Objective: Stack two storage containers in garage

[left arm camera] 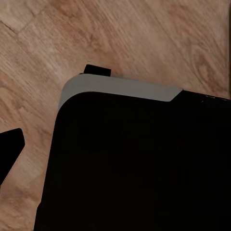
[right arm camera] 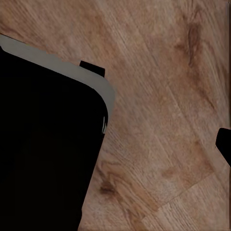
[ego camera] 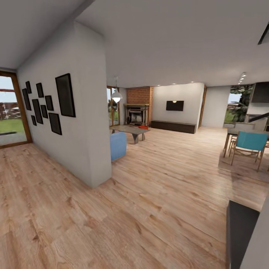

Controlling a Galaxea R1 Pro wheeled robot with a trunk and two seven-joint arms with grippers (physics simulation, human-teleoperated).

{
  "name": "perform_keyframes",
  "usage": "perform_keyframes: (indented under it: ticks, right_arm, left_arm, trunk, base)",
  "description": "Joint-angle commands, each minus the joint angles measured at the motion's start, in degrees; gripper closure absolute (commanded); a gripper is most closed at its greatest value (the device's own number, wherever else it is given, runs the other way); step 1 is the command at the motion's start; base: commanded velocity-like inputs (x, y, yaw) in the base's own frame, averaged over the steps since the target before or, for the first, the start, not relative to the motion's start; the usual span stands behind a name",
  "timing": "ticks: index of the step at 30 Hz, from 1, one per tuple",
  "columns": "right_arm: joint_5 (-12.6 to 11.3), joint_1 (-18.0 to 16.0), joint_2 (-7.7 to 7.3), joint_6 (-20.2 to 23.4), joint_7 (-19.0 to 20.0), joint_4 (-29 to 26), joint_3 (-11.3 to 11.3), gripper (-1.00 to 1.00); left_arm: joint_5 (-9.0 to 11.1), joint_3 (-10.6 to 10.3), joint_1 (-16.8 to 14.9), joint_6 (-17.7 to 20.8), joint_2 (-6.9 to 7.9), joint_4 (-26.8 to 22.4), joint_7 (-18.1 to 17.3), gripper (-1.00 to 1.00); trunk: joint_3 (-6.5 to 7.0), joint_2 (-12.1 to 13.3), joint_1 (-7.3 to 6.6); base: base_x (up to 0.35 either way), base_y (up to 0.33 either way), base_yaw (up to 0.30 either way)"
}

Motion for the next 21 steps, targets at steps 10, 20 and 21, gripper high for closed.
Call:
perform_keyframes:
  ticks: [10,20,21]
  right_arm:
    - [-0.5,-0.1,0.04,-0.3,0.0,0.2,0.5,-1.00]
    - [-0.4,-0.1,-0.02,-0.3,0.0,0.2,0.6,-1.00]
    - [-0.4,-0.1,-0.03,-0.3,0.0,0.2,0.6,-1.00]
  left_arm:
    - [0.3,0.0,0.0,-0.1,-0.01,0.0,0.1,-1.00]
    - [0.4,0.0,0.0,-0.2,-0.01,0.0,0.1,-1.00]
    - [0.4,0.0,0.0,-0.2,0.01,0.0,0.1,-1.00]
  trunk:
    - [-0.06,0.0,0.04]
    - [-0.06,0.0,0.04]
    - [-0.06,0.0,0.04]
  base:
    - [0.325,0.000,0.000]
    - [0.325,0.000,0.000]
    - [0.325,0.000,0.000]
